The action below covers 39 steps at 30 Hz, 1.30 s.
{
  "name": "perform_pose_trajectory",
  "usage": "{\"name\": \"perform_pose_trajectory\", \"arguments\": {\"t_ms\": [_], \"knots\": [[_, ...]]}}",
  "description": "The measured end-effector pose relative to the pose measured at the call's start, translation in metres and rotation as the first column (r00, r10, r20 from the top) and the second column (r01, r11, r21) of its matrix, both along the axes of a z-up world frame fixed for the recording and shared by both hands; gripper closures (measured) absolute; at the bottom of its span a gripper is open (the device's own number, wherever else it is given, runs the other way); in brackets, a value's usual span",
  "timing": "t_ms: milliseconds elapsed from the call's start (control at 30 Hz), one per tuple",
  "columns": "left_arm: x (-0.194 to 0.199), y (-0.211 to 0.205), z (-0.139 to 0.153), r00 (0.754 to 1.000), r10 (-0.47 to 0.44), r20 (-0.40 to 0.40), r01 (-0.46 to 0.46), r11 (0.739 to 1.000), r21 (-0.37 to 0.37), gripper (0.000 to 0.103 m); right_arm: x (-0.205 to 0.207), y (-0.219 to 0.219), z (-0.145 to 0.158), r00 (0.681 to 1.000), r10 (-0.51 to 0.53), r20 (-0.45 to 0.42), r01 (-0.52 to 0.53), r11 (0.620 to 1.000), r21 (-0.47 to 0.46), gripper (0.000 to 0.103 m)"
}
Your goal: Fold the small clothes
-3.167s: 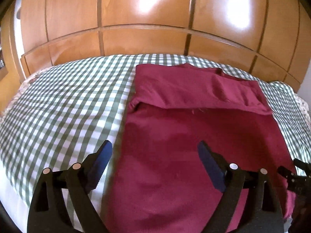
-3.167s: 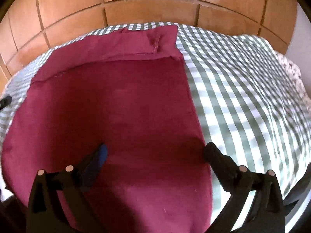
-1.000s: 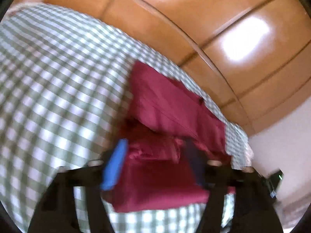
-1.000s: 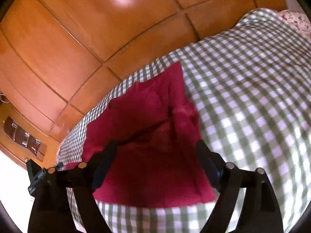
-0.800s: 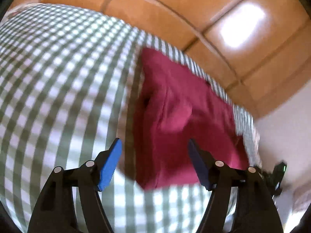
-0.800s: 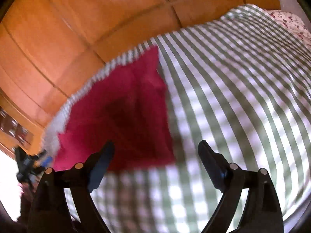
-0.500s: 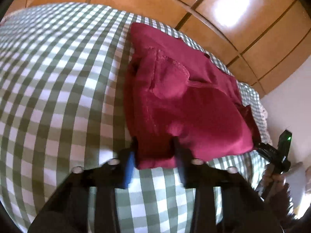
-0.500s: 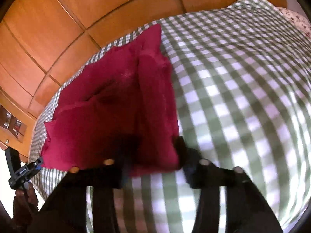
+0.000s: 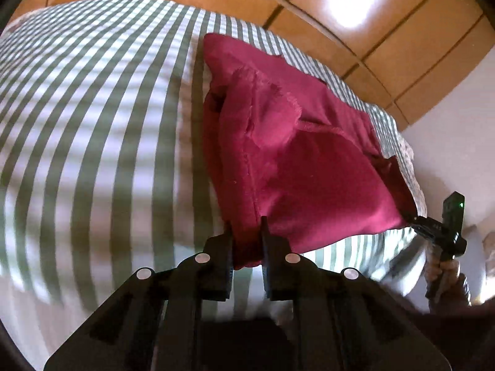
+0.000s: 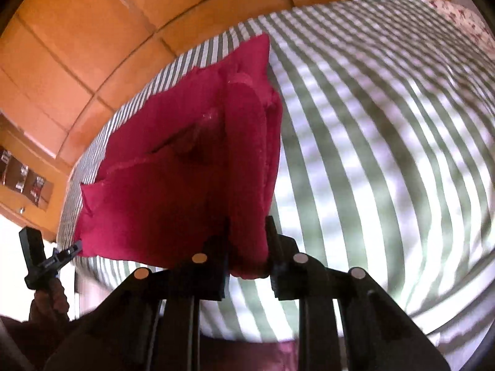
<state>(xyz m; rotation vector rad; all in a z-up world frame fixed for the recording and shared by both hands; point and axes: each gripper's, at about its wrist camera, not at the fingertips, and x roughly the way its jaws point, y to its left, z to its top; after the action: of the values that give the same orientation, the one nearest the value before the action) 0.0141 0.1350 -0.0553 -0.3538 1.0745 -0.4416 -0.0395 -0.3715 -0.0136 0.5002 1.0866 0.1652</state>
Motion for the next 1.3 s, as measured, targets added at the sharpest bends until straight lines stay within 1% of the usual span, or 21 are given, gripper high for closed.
{"name": "perform_pose_trajectory", "arguments": {"t_ms": [33,67,100,133,167,200,233,367,467,533,567,600,633,667,700,800,900,1033,1100,1200,1300], "knots": [[-0.007,0.002,0.001,1.0,-0.004,-0.008,0.004,1.0,0.011,0.088,-0.008,-0.001,0.0,1.0,0.004,-0.009,-0.003,1.0,0.006,0.082],[-0.013,0.003,0.005,1.0,0.0,-0.004,0.0,0.999,0.045,0.086,-0.009,-0.002,0.001,1.0,0.0,-0.014,0.0,1.0,0.007,0.076],[-0.014,0.004,0.008,1.0,0.006,0.008,-0.006,0.997,0.075,0.076,-0.013,-0.006,0.004,1.0,-0.018,-0.012,0.018,1.0,-0.003,0.07],[-0.014,0.005,0.013,1.0,0.013,0.028,-0.016,0.994,0.105,0.068,-0.013,-0.01,0.007,0.999,-0.034,-0.003,0.034,0.999,-0.009,0.067],[-0.013,0.007,0.018,0.998,0.024,0.053,-0.031,0.992,0.123,0.051,-0.01,-0.015,0.011,0.998,-0.062,0.015,0.062,0.998,-0.02,0.06],[-0.009,0.008,0.024,0.995,0.04,0.088,-0.051,0.991,0.126,0.043,-0.006,-0.019,0.016,0.995,-0.092,0.032,0.093,0.995,-0.032,0.048],[-0.005,0.01,0.028,0.993,0.049,0.107,-0.062,0.99,0.123,0.043,-0.001,-0.021,0.02,0.993,-0.107,0.047,0.109,0.993,-0.044,0.045],[0.021,0.011,0.034,0.988,0.066,0.14,-0.082,0.99,0.11,0.043,0.032,-0.013,0.034,0.988,-0.112,0.11,0.125,0.985,-0.118,0.044],[0.041,0.005,0.034,0.988,0.047,0.147,-0.063,0.992,0.111,0.042,0.057,-0.001,0.035,0.988,-0.08,0.134,0.1,0.983,-0.151,0.044],[0.052,0.004,0.029,0.988,0.06,0.142,-0.076,0.992,0.103,0.035,0.071,0.006,0.028,0.99,-0.062,0.129,0.083,0.983,-0.165,0.044],[0.057,0.003,0.027,0.988,0.066,0.137,-0.079,0.992,0.093,0.035,0.08,0.011,0.022,0.992,-0.054,0.114,0.074,0.981,-0.182,0.051],[0.064,0.002,0.023,0.99,0.065,0.124,-0.075,0.994,0.078,0.035,0.086,0.015,0.017,0.995,-0.043,0.095,0.062,0.977,-0.203,0.071],[0.069,0.0,0.019,0.992,0.061,0.113,-0.069,0.995,0.066,0.035,0.089,0.018,0.011,0.997,-0.036,0.075,0.052,0.973,-0.224,0.081],[0.072,-0.004,0.019,0.992,0.056,0.113,-0.064,0.996,0.065,0.04,0.089,0.021,0.007,0.998,-0.025,0.057,0.039,0.967,-0.252,0.089],[0.072,-0.009,0.02,0.991,0.033,0.129,-0.044,0.996,0.079,0.065,0.087,0.023,0.008,0.998,-0.016,0.062,0.031,0.966,-0.258,0.094],[0.066,-0.017,0.024,0.984,-0.012,0.177,-0.01,0.992,0.125,0.096,0.072,0.018,0.018,0.996,-0.006,0.088,0.028,0.966,-0.257,0.095],[0.053,-0.013,0.031,0.978,0.002,0.21,-0.027,0.992,0.12,0.099,0.058,0.013,0.034,0.993,-0.018,0.113,0.044,0.97,-0.238,0.096],[0.04,-0.004,0.052,0.965,0.04,0.26,-0.06,0.996,0.066,0.099,0.051,0.014,0.067,0.984,-0.01,0.179,0.049,0.976,-0.214,0.096],[0.042,-0.001,0.067,0.955,0.056,0.291,-0.07,0.997,0.038,0.099,0.06,0.014,0.082,0.976,-0.007,0.216,0.052,0.978,-0.203,0.096],[0.058,0.001,0.089,0.936,0.075,0.345,-0.086,0.996,0.016,0.099,0.086,0.012,0.1,0.961,-0.013,0.275,0.064,0.982,-0.177,0.096],[0.088,-0.003,0.102,0.917,0.084,0.39,-0.106,0.994,0.036,0.099,0.119,0.005,0.11,0.951,-0.031,0.309,0.086,0.983,-0.165,0.096]]}}
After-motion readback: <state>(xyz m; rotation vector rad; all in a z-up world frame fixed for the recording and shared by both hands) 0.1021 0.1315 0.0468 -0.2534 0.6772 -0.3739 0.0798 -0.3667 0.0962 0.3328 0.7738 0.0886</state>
